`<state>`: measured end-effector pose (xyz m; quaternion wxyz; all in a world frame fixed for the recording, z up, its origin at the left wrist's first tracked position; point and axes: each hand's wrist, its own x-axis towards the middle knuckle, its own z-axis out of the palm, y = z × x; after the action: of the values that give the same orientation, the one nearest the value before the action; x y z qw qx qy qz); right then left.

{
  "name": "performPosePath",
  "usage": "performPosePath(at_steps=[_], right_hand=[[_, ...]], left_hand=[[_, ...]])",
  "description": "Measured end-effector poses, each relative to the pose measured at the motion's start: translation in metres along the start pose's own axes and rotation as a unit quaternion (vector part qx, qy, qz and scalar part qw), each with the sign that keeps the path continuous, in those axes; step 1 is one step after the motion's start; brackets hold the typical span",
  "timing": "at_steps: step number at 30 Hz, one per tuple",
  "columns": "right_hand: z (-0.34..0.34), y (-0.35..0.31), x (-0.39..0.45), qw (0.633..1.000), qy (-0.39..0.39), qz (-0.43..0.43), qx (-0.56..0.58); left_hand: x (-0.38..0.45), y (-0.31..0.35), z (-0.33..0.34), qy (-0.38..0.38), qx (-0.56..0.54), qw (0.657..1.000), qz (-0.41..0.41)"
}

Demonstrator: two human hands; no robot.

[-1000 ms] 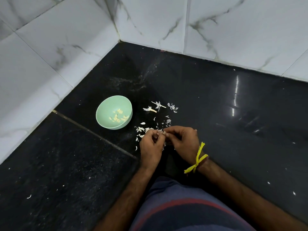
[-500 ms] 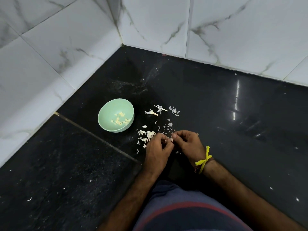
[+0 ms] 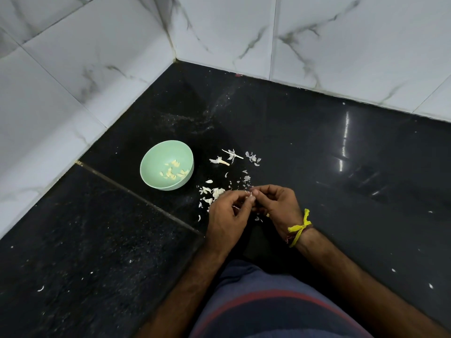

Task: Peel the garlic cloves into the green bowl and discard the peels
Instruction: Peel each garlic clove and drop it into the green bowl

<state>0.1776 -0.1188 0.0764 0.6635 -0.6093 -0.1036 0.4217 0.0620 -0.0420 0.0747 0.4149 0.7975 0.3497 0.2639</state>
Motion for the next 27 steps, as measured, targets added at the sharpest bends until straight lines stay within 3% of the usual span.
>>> performPosePath(at_steps=[4,8,13,16,23,27], right_hand=[[0.001,-0.002,-0.003,1.0,-0.007,0.011,-0.018],[-0.001,-0.002,-0.005,0.999,-0.018,-0.006,-0.045],[0.0,-0.009,-0.007,0.995,-0.047,-0.023,-0.082],[0.004,-0.012,-0.011,0.994,-0.039,-0.033,-0.1],[0.017,0.004,-0.016,0.943,0.117,-0.143,-0.276],[0.017,0.0,-0.016,0.971,0.08,-0.125,-0.189]], left_hand=[[0.002,-0.005,-0.002,0.017,0.014,1.0,-0.019],[0.002,-0.014,-0.001,-0.019,0.002,0.996,-0.084],[-0.001,-0.016,0.001,-0.039,-0.047,0.992,-0.108],[-0.001,-0.018,0.001,-0.022,-0.042,0.995,-0.092],[0.005,-0.007,0.002,0.0,0.068,0.997,0.025],[0.004,-0.003,0.0,0.018,0.062,0.997,0.037]])
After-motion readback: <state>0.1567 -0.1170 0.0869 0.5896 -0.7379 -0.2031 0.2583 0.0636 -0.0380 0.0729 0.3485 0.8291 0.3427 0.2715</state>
